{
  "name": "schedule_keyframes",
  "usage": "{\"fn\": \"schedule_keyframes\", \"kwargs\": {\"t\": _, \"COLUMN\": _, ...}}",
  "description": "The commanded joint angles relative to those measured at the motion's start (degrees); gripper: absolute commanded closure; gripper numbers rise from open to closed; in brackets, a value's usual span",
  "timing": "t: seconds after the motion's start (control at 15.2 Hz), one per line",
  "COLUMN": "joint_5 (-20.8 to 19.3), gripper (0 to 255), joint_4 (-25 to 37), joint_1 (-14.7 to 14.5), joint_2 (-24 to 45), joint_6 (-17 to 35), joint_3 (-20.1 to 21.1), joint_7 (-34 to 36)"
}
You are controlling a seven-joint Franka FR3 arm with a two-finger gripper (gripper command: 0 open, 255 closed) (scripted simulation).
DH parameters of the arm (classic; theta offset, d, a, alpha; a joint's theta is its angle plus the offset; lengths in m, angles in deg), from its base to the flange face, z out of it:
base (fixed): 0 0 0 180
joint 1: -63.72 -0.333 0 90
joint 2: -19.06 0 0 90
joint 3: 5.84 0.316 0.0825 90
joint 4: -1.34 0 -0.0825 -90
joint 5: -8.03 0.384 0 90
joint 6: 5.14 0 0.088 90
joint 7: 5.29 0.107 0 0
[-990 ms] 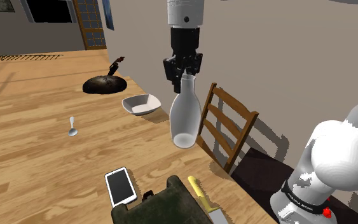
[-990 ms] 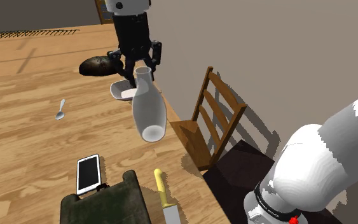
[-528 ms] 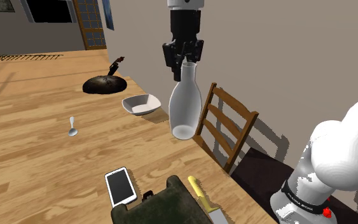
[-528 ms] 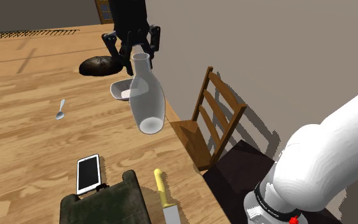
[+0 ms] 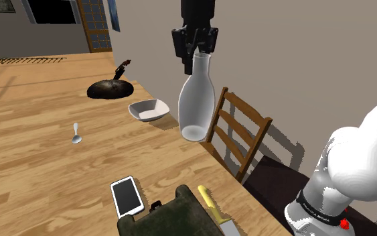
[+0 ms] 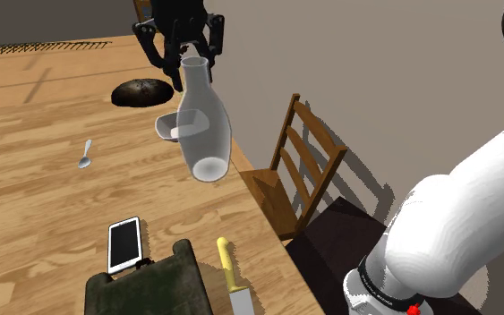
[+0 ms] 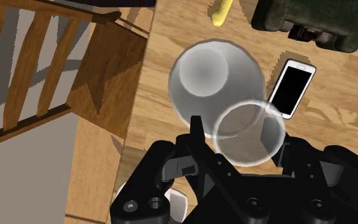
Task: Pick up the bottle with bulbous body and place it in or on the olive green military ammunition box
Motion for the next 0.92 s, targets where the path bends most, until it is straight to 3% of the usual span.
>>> {"fn": "schedule_keyframes", "kwargs": {"t": 0.0, "joint_5": 0.6, "gripper": 255, "joint_4": 0.5, "joint_1": -0.9, "joint_2": -0.7, "joint_6": -1.1, "joint_3": 1.3, "joint_7": 2.3}}
{"fn": "schedule_keyframes", "kwargs": {"t": 0.86, "joint_5": 4.2, "gripper": 255, "joint_4": 7.9, "joint_1": -6.7, "joint_2": -1.5, "joint_6": -7.6, "joint_3": 12.7, "joint_7": 21.0}}
